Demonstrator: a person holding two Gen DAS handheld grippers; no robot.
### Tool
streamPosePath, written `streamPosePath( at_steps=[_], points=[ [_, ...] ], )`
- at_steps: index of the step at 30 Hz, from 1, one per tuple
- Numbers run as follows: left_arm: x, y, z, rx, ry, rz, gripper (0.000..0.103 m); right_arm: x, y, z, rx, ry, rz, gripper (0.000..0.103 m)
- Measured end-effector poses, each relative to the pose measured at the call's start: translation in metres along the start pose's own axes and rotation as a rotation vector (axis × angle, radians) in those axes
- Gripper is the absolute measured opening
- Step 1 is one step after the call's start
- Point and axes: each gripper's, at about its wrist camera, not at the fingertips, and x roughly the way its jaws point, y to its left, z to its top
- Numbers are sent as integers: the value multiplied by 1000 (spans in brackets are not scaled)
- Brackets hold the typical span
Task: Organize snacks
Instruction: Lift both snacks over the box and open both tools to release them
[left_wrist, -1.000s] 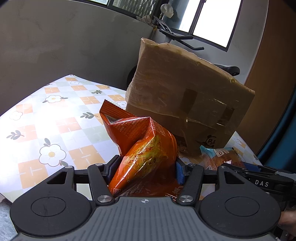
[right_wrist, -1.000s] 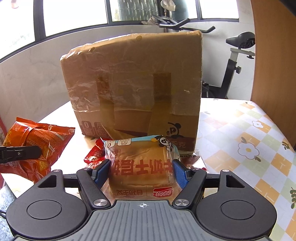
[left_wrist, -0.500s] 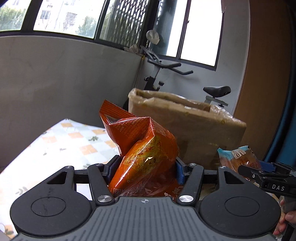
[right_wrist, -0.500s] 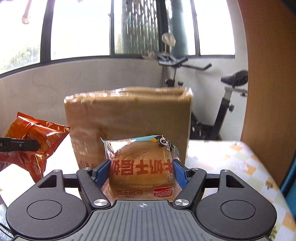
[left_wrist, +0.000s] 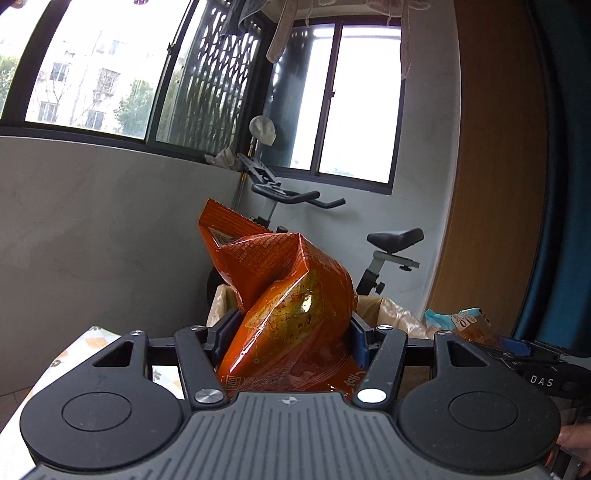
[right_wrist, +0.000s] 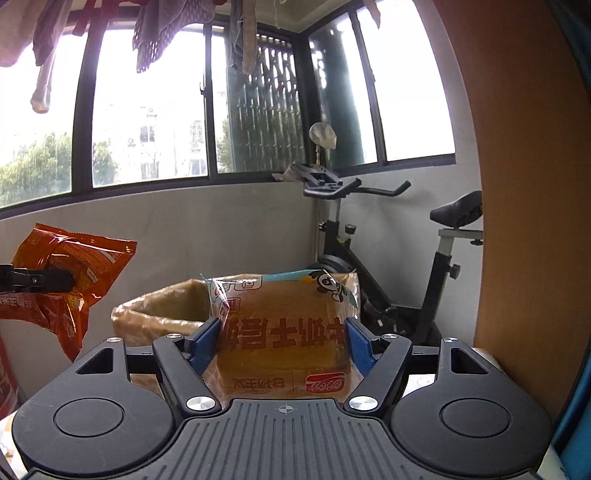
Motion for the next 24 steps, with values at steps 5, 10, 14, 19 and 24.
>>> streamPosePath(
  at_steps=[5,10,14,19,24],
  points=[
    [41,-7,21,46,7,-6,63,30,-16,29,23,-5,15,68],
    [79,-11,31,78,45,-1,63,74,-17,43,27,15,27,68],
    [123,-15,35,160,128,24,63,113,-15,42,49,76,34,68],
    [170,-12,36,276,243,116,63,146,-7,33,36,141,36,68],
    [202,-1,29,343,372,149,63,159,2,28,14,174,47,68]
  ],
)
